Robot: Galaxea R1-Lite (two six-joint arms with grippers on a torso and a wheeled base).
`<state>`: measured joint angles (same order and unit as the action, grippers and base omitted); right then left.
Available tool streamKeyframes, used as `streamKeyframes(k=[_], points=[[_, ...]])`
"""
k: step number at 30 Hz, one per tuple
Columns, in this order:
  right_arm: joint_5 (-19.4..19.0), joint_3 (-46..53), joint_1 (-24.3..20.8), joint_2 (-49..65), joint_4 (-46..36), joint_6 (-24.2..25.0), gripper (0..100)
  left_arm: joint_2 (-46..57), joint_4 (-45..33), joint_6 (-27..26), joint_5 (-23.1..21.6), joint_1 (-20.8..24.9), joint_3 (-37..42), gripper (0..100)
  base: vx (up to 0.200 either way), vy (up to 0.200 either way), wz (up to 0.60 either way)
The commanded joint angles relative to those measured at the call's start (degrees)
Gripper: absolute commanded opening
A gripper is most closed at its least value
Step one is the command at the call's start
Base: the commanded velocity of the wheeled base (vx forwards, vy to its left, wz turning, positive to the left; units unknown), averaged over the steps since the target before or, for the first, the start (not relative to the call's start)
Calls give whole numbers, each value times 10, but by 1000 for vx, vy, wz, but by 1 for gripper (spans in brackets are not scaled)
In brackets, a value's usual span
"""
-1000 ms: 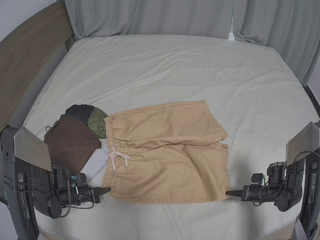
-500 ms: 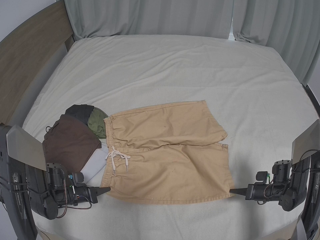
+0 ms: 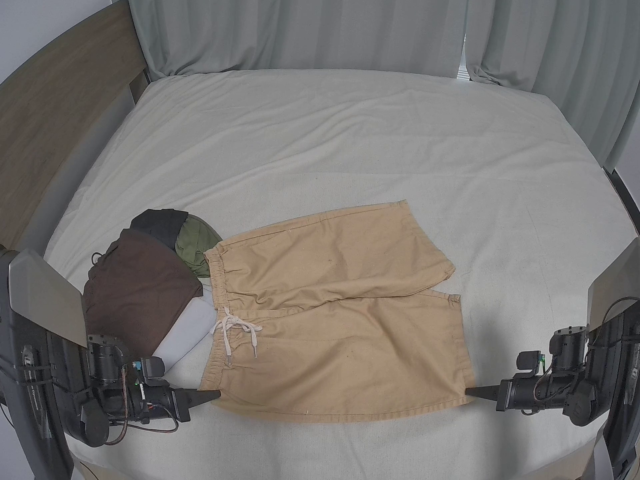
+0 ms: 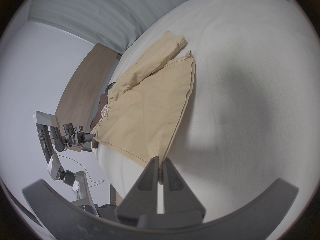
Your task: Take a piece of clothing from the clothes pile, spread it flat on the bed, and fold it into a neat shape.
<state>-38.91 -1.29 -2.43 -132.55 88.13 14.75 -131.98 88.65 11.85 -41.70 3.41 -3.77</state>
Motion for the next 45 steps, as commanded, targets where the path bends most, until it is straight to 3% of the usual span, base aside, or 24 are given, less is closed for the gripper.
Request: streamKeyframes(k=[1, 10, 17, 27, 34, 45], points=[[0, 11, 1, -3, 0, -1, 0, 8, -1, -10, -12, -6, 17, 0, 0, 0, 0], [-2, 12, 2, -15, 0, -22, 0, 4, -1, -46, -20, -12, 37, 0, 0, 0, 0], [-17, 7, 3, 10, 1, -18, 0, 11, 0, -46, -34, -18, 24, 0, 0, 0, 0], [-35, -5, 6, 66, 1, -5, 0, 36, 0, -11, -33, -10, 1, 0, 0, 0, 0], [-36, -22, 5, 94, 0, 23, 0, 60, 0, 48, -29, -1, -24, 0, 0, 0, 0], [-35, -52, 2, 120, 1, 65, 0, 65, 0, 71, -27, 7, -54, 0, 0, 0, 0]])
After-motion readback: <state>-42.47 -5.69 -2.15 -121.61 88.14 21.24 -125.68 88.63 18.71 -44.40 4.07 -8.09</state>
